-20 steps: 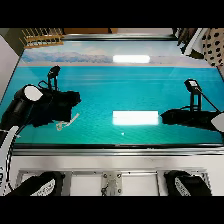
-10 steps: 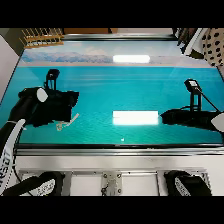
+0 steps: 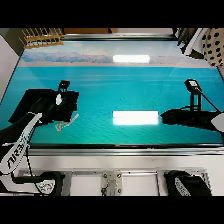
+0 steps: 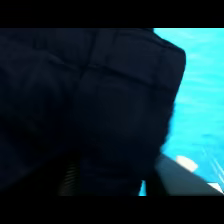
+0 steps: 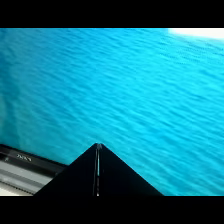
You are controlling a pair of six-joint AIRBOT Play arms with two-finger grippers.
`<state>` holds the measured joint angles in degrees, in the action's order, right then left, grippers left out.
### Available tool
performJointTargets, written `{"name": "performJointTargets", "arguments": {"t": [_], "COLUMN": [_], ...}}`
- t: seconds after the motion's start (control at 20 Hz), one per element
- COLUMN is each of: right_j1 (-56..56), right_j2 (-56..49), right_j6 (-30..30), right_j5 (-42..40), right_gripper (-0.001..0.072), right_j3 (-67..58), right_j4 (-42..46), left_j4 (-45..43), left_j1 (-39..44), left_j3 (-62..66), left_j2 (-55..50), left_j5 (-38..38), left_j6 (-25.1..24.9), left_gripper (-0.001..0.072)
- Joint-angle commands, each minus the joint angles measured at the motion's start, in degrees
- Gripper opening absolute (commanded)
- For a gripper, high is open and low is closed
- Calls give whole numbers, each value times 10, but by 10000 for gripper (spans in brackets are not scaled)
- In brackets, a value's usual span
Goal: Fold the clothes and pants, and hang the long-sleeved shirts on hangers.
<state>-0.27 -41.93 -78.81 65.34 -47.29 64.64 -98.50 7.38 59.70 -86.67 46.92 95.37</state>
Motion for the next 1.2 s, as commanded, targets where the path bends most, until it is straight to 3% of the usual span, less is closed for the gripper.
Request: {"name": "performJointTargets", "arguments": {"t": [0.0,0.05,0.2,0.4,0.5,0.7,0.8,1.0,1.15], "right_j1": [0,0,0,0,-2,-56,-97,-151,-153], "right_j2": [0,0,0,0,0,0,0,0,0], "right_j6": [0,0,0,3,12,-37,-47,-61,-61], "right_j5": [0,0,0,-1,-40,-108,-118,-105,-98], "right_gripper": [24,24,24,24,24,23,23,23,24], "right_j3": [-1,-1,-1,-1,-9,-36,-38,-38,-37], "right_j4": [0,0,0,-8,41,118,117,113,107], "left_j4": [-35,-33,-19,78,86,85,83,81,126], "left_j1": [0,3,40,160,240,370,393,317,215], "left_j3": [1,8,82,214,254,321,348,361,272], "left_j2": [-5,-5,-4,-4,-7,-53,-79,-81,-56], "left_j5": [1,4,43,38,1,-20,-10,87,98], "left_j6": [37,37,35,19,19,20,28,98,168], "left_gripper": [122,5,5,4,5,25,609,620,620]}}
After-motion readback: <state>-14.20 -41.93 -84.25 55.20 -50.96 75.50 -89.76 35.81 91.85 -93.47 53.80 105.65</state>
